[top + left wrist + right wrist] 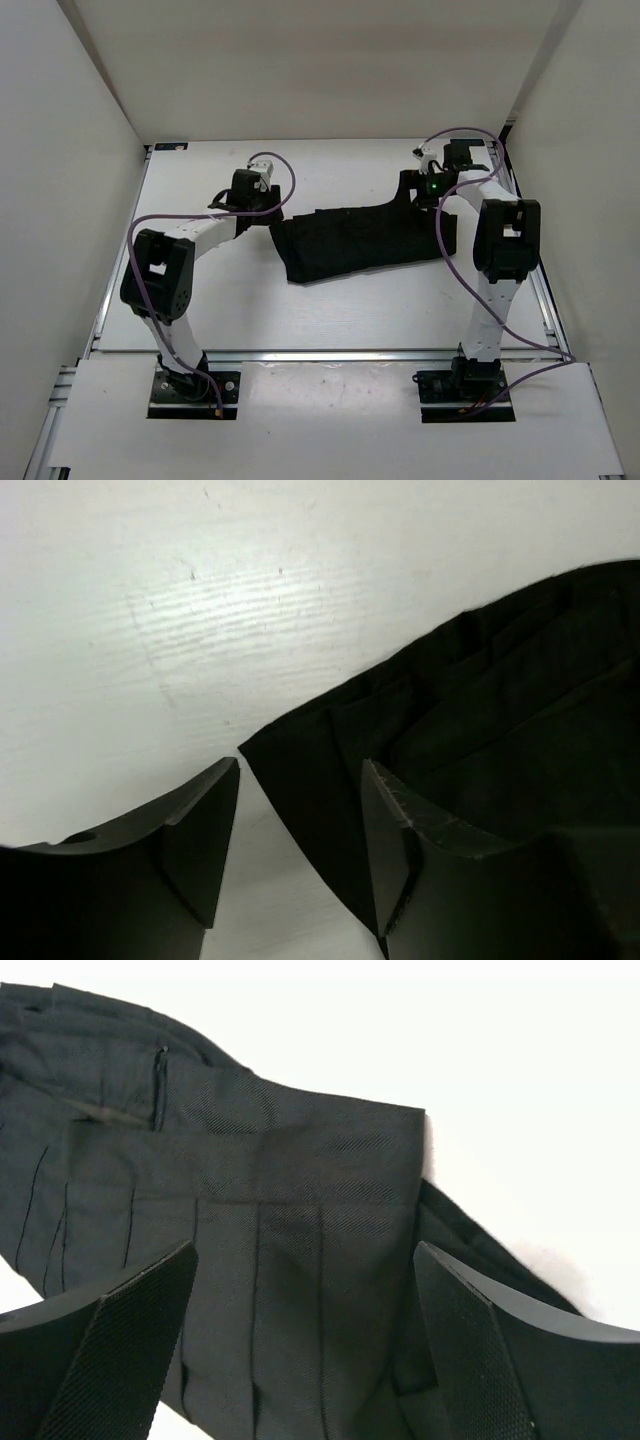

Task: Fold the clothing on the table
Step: Fold the skirt

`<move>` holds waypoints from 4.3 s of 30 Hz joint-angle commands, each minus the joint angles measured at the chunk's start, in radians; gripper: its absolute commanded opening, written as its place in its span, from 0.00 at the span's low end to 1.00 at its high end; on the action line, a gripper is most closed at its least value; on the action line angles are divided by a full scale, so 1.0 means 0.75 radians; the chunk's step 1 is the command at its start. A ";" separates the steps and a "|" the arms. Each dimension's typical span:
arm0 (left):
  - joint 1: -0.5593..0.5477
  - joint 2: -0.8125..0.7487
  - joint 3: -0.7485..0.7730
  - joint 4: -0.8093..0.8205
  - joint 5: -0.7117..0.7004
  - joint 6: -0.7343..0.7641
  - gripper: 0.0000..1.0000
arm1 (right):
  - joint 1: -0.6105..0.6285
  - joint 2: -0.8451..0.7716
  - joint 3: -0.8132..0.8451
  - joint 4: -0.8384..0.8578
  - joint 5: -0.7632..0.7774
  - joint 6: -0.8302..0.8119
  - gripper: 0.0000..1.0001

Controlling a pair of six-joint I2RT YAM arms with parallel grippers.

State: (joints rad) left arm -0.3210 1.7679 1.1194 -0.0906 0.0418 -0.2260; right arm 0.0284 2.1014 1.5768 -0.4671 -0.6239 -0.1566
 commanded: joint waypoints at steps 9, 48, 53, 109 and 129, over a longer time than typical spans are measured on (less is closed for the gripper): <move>0.025 0.085 0.064 -0.055 0.147 0.013 0.47 | 0.026 0.031 0.018 0.034 -0.072 0.012 0.97; 0.011 0.283 0.197 -0.131 0.280 -0.098 0.20 | 0.046 0.139 0.078 0.026 -0.082 0.015 0.90; 0.007 0.293 0.201 -0.133 0.286 -0.110 0.18 | 0.056 0.129 0.062 0.026 -0.082 0.004 0.66; 0.033 0.324 0.195 -0.151 0.231 -0.175 0.06 | -0.208 -0.413 -0.470 0.103 0.353 0.237 0.43; -0.167 0.146 0.566 0.003 0.470 -0.097 0.24 | -0.199 -0.505 -0.525 0.175 -0.154 0.203 0.00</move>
State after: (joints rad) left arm -0.3996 1.9091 1.5753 -0.1390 0.1608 -0.2665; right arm -0.0910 1.7233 1.2194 -0.3523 -0.5461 -0.0063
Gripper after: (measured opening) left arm 0.248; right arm 0.003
